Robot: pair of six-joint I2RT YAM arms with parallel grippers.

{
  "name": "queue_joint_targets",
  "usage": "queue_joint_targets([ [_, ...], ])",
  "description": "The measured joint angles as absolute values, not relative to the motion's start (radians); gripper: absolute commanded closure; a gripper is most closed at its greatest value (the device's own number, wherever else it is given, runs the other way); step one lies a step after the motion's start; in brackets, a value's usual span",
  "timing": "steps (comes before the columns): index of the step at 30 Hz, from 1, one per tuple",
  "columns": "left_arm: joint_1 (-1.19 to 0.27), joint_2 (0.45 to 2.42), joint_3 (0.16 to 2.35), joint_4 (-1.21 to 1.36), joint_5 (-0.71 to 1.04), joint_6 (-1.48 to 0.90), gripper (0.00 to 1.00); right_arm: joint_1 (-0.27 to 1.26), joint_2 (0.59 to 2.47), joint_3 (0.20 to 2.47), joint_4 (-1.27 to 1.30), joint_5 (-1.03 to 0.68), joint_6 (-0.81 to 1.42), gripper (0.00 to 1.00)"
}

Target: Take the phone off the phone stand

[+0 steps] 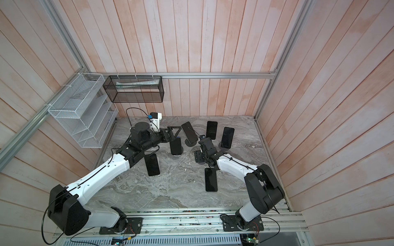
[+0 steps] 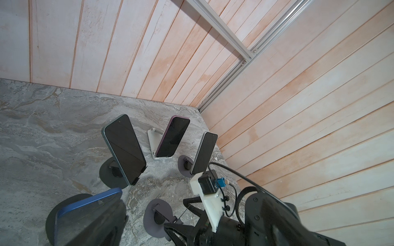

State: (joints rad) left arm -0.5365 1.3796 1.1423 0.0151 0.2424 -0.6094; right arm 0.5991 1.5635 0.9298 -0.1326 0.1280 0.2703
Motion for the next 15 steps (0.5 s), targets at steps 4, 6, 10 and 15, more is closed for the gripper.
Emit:
queue_joint_targets([
  [4,-0.535,1.380,1.142,0.015,0.243,-0.609,0.00,0.598,1.563,0.926,-0.123,0.132,0.273,0.40],
  [6,-0.533,1.380,1.142,0.015,0.243,-0.609,0.00,0.598,1.563,0.921,-0.112,0.136,0.276,0.42],
  [10,-0.531,1.380,1.142,0.015,0.243,-0.609,0.00,0.598,1.563,0.916,-0.101,0.144,0.284,0.45],
  [15,-0.530,1.380,1.142,0.015,0.249,-0.609,0.00,0.598,1.542,0.903,-0.104,0.153,0.293,0.46],
])
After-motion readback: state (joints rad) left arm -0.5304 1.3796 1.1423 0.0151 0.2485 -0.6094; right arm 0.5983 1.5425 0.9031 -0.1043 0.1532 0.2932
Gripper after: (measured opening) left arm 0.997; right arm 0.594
